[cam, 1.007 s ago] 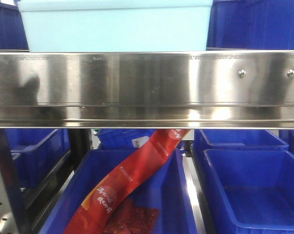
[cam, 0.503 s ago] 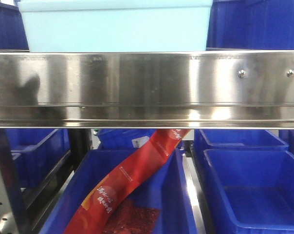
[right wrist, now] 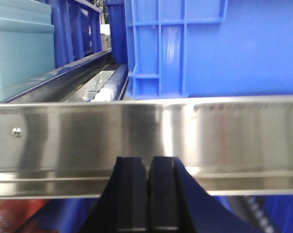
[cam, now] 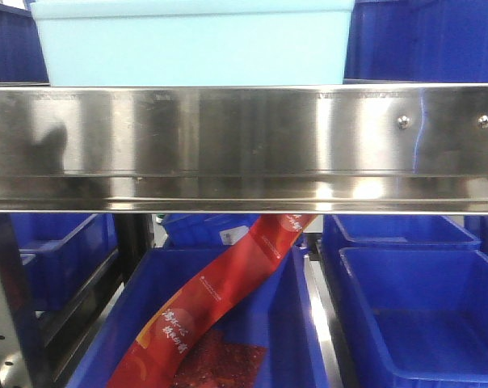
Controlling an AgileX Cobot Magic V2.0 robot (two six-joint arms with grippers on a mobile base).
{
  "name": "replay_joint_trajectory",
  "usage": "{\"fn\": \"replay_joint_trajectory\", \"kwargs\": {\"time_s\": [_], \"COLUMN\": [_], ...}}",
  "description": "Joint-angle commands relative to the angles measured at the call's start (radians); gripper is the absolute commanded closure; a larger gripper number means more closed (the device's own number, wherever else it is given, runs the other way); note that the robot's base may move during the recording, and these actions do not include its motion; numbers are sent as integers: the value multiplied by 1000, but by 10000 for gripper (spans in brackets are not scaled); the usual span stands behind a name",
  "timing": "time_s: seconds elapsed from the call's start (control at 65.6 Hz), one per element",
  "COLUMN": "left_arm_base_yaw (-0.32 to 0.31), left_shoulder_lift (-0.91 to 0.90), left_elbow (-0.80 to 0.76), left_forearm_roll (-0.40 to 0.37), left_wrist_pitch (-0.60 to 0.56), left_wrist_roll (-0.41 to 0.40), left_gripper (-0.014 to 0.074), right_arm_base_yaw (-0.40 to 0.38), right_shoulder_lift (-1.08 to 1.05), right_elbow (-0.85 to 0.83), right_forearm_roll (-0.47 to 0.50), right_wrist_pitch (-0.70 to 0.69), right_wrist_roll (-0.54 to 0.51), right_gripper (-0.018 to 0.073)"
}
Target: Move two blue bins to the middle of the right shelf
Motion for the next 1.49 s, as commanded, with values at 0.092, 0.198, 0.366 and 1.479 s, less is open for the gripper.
{"fn": "replay_joint_trajectory", "kwargs": {"time_s": [0.092,0.198,0.366,1.479], "left_arm_base_yaw": [3,3,3,3], "left_shoulder_lift": [-6,-6,-6,-6], "left_elbow": [-1,-1,-1,-1], "left_forearm_roll": [-6,-6,-6,-6], "left_wrist_pitch": [-17,-17,-17,-17], "left_wrist_roll": [0,0,0,0], "left_gripper": [707,707,707,707], "right_arm_base_yaw": [-4,-1,19,17], "right_shoulder_lift": [-2,-2,-2,-2], "right_elbow": [2,2,2,2], "right_forearm_roll": [-31,-31,-31,-5], "right_wrist_pitch": [-40,-68,-79,-58], "right_wrist_roll": [-8,-8,-8,-8], "right_gripper": [721,721,721,721]}}
